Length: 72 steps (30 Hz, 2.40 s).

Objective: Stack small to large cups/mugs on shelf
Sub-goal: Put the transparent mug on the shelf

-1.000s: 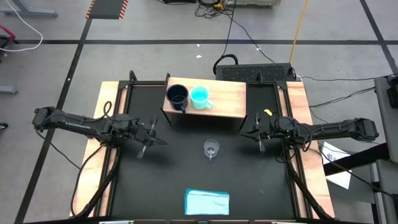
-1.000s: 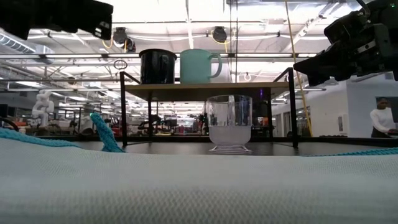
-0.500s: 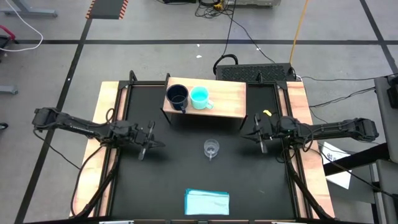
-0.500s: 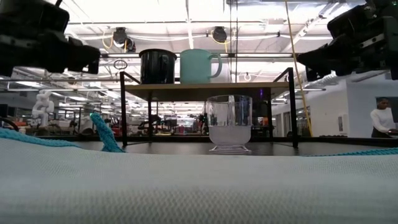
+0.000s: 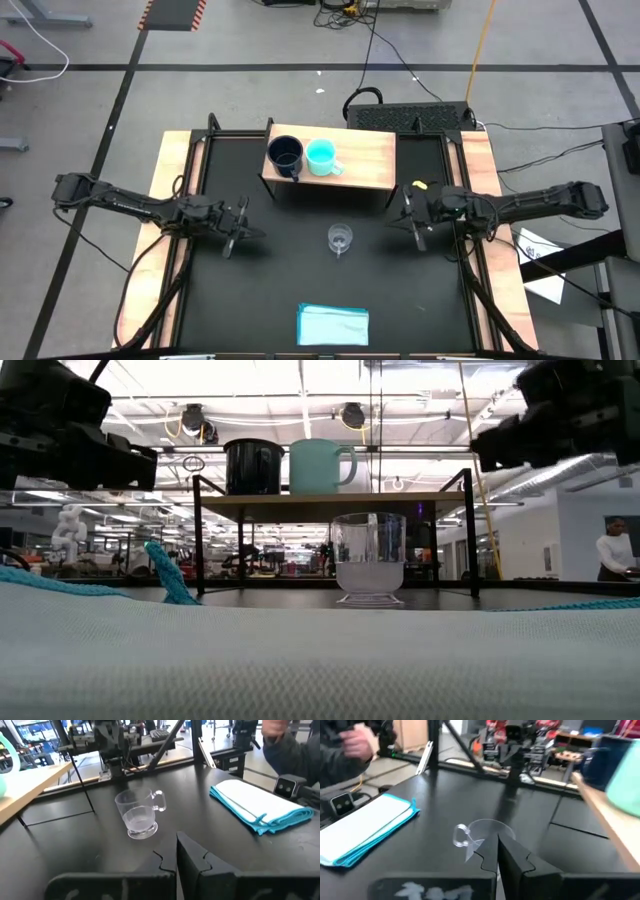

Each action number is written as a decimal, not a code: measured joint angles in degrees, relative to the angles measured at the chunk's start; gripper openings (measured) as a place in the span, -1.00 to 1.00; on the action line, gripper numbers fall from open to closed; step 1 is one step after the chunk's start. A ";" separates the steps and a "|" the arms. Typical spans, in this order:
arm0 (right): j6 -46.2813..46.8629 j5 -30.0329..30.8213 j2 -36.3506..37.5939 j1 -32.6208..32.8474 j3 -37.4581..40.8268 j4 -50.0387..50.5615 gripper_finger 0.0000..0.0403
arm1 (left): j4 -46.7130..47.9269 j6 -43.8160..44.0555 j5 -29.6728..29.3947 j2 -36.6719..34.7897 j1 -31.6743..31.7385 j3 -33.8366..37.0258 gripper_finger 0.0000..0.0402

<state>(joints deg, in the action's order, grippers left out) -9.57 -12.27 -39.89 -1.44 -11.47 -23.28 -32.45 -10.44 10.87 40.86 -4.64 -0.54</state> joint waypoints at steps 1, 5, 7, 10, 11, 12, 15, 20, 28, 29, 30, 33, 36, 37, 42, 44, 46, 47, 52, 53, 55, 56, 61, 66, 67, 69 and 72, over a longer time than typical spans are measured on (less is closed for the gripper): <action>-0.21 0.00 -1.35 0.47 -1.43 0.72 -1.00 | 0.43 -0.31 0.01 0.00 0.00 0.00 -0.97; -0.59 0.02 -6.34 1.65 -8.35 5.87 -1.00 | 1.47 -1.44 0.01 0.00 0.00 -0.02 -0.99; -0.28 0.00 -9.33 1.63 -12.01 9.61 -1.00 | 1.23 -1.46 0.03 0.00 0.00 -0.02 -0.98; 0.20 0.09 -14.20 1.83 -17.07 12.78 -1.00 | 0.97 -1.47 0.03 0.00 0.00 -0.04 -0.95; 0.16 0.09 -15.54 2.04 -18.54 12.55 -1.00 | 0.85 -1.48 0.03 0.00 0.00 -0.04 -0.95; -0.05 0.09 -16.82 2.34 -19.89 12.58 -1.00 | 0.88 -1.50 0.03 0.00 0.00 -0.04 -0.95; -0.40 0.11 -20.34 3.05 -23.62 15.04 -1.00 | 0.85 -1.84 0.05 0.00 0.00 -0.04 -0.99; -4.98 0.17 -25.10 5.27 -29.26 21.11 -1.00 | 0.85 -1.86 0.05 0.00 0.00 -0.05 -0.95; -8.93 0.28 -31.57 7.11 -40.45 35.26 -1.00 | 0.88 -1.48 0.12 0.00 0.00 -0.07 -0.95; -9.03 0.28 -32.48 7.12 -41.79 36.96 -1.00 | 0.87 -1.48 0.12 0.00 0.00 -0.07 -0.94; -9.16 0.31 -33.25 7.08 -43.06 38.57 -1.00 | 0.85 -1.48 0.13 0.00 0.00 -0.07 -0.93; -9.79 0.34 -35.30 6.74 -46.17 43.59 -1.00 | 0.71 -1.48 0.12 0.00 0.00 -0.07 -0.94; -10.61 0.35 -37.14 6.70 -47.20 45.80 -1.00 | 0.45 -1.48 0.14 0.00 0.00 -0.07 -0.98; -11.46 0.31 -37.65 6.70 -47.24 46.03 -1.00 | 0.20 -1.43 0.14 0.00 0.00 -0.07 -0.99; -12.34 0.48 -40.45 6.70 -47.29 45.30 -1.00 | -0.72 -0.85 0.14 0.00 0.00 -0.09 -0.93; -11.31 2.43 -41.38 6.66 -47.29 44.14 -1.00 | -0.72 -0.76 0.14 0.00 0.00 -0.09 -0.93; -11.09 3.72 -42.15 6.68 -47.29 44.32 -1.00 | -0.72 -0.76 0.14 0.00 0.00 -0.09 -0.96; -11.12 4.00 -42.63 6.66 -47.29 44.25 -1.00 | -0.69 -0.74 0.14 0.00 0.00 -0.09 -0.98; -10.92 4.83 -44.57 6.70 -47.29 42.08 -0.94 | -0.72 -0.14 0.14 0.00 0.00 -0.09 -0.94; -10.92 4.87 -44.65 6.70 -47.29 41.71 -0.90 | -0.74 0.11 0.14 0.00 0.00 -0.09 -0.92; -10.94 4.92 -44.64 6.70 -47.29 41.36 -0.82 | -0.72 0.50 0.14 0.00 0.00 -0.09 -0.89; -11.05 4.92 -44.64 6.70 -47.29 41.39 -0.77 | -0.70 0.63 0.14 0.00 0.00 -0.09 -0.88; -14.01 4.96 -44.63 6.89 -47.29 43.42 -0.49 | -0.68 0.68 0.14 0.00 0.00 -0.09 -0.90; -14.98 4.97 -44.64 6.98 -47.29 43.55 -0.25 | -0.04 0.65 0.14 0.00 0.00 -0.09 -0.98; -15.03 4.96 -44.64 6.98 -47.29 43.62 -0.22 | 0.12 0.50 0.14 0.00 0.00 -0.09 -0.98; -15.12 4.98 -45.41 6.96 -47.29 43.07 -0.19 | 0.17 0.44 0.14 0.00 0.00 -0.09 -0.98; -15.15 4.85 -47.03 7.17 -47.29 42.96 -0.18 | 0.09 0.47 0.21 0.00 0.00 -0.09 -0.92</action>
<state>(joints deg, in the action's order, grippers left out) -24.72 -7.42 -86.92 5.73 -58.76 19.68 -32.35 -9.97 11.07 40.86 -4.64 -0.62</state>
